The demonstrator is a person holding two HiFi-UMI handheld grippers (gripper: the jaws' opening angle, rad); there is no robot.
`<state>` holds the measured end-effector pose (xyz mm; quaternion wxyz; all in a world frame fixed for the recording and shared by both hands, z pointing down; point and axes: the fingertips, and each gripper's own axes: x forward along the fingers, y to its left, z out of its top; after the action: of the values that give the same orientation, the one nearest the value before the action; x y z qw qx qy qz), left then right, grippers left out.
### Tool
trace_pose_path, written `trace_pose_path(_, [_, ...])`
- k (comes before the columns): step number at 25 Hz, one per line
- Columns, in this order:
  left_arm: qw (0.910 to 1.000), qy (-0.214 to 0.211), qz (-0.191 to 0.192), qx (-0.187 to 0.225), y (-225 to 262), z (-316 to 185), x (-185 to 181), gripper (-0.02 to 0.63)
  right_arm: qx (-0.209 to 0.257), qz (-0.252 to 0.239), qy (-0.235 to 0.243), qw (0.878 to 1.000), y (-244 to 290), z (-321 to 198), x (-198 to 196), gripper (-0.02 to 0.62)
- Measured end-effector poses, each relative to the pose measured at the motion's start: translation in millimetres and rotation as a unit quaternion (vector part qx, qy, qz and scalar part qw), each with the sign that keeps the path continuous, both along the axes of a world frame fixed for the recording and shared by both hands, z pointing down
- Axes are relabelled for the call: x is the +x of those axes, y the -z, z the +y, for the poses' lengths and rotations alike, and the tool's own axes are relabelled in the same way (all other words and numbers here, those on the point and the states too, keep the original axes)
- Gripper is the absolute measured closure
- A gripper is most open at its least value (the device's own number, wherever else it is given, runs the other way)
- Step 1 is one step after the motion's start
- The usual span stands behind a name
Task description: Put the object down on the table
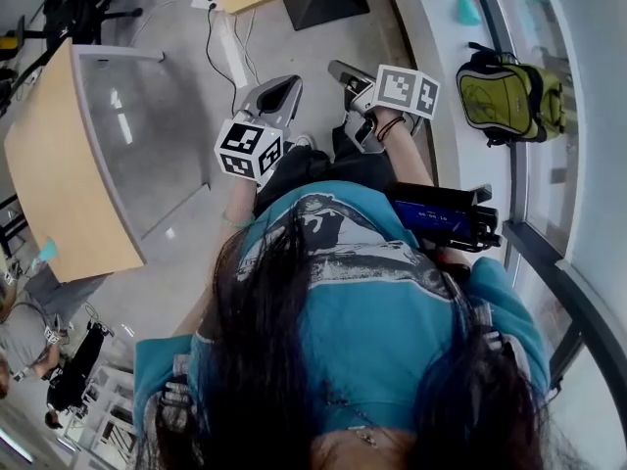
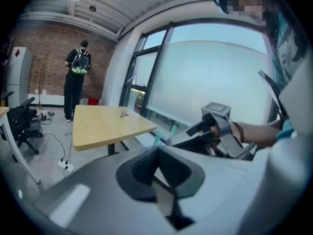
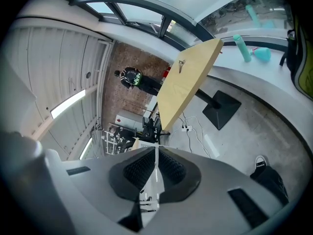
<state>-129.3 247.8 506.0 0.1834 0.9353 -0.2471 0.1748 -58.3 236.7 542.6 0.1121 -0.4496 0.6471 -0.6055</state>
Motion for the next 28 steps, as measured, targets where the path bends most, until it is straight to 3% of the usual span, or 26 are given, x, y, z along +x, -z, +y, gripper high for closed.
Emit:
trace_pose_path(12, [0.9989,-0.029,0.026,0.025,9,57,-112,0.604,0.015,0.021,-0.026,0.999,13,71,-114,0.565])
trace_pose_path(21, [0.9988,-0.032,0.036,0.012,0,60,-111,0.604,0.0,0.027,-0.016,0.999,-1,85,-120,0.565])
trace_pose_path(28, [0.9974,-0.033,0.057,0.028,14,74,-128,0.604,0.014,0.047,-0.02,0.999,12,105,-135,0.565])
